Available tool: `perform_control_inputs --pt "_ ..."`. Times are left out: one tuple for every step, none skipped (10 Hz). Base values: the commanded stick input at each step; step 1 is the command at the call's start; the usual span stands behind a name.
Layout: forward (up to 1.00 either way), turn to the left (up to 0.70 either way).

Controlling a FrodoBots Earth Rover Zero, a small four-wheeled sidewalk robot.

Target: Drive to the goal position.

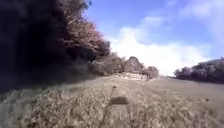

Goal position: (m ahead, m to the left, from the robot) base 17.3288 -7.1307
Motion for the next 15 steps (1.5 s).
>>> perform_control_inputs --pt "0.70 0.00" --pt "0.70 0.00" --pt "0.70 0.00" --pt "0.70 -0.21" --pt "0.70 -0.35" --pt "0.70 -0.35" --pt "0.70 -0.35" --pt "0.70 -0.35" --pt "0.70 -0.35" --pt "0.70 -0.35" --pt "0.70 -0.35" --pt "0.70 -0.35" --pt "0.70 -0.35" --pt "0.70 -0.35" --pt "0.70 -0.32"
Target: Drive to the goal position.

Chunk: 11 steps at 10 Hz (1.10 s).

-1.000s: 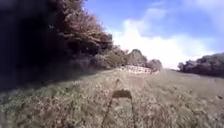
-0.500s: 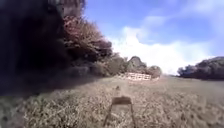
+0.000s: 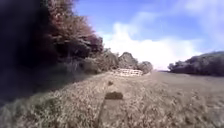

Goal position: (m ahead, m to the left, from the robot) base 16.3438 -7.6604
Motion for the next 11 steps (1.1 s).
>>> perform_control_inputs --pt "0.70 -0.25" --pt "0.70 0.00" --pt "0.70 0.00" --pt "0.70 0.00" --pt "0.70 0.00" --pt "0.70 0.00" --pt "0.70 0.00" --pt "0.70 0.00" --pt "0.70 -0.09" --pt "0.70 -0.28" --pt "0.70 -0.35"
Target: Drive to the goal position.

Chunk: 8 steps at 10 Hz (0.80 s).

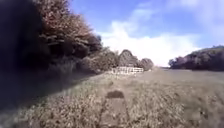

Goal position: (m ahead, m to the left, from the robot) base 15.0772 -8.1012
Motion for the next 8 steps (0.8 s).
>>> perform_control_inputs --pt "0.70 -0.35" --pt "0.70 -0.35" --pt "0.70 -0.35" --pt "0.70 -0.31" --pt "0.70 -0.09" --pt "0.70 -0.03" --pt "0.70 -0.04" --pt "0.70 -0.06"
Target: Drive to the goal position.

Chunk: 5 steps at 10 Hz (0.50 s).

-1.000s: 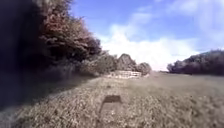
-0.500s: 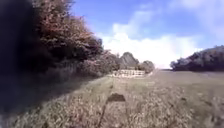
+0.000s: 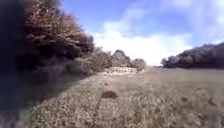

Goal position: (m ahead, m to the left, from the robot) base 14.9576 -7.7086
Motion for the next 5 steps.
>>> perform_control_inputs --pt "0.70 -0.06" --pt "0.70 -0.05" --pt "0.70 -0.04" --pt "0.70 -0.04" --pt "0.70 -0.03"
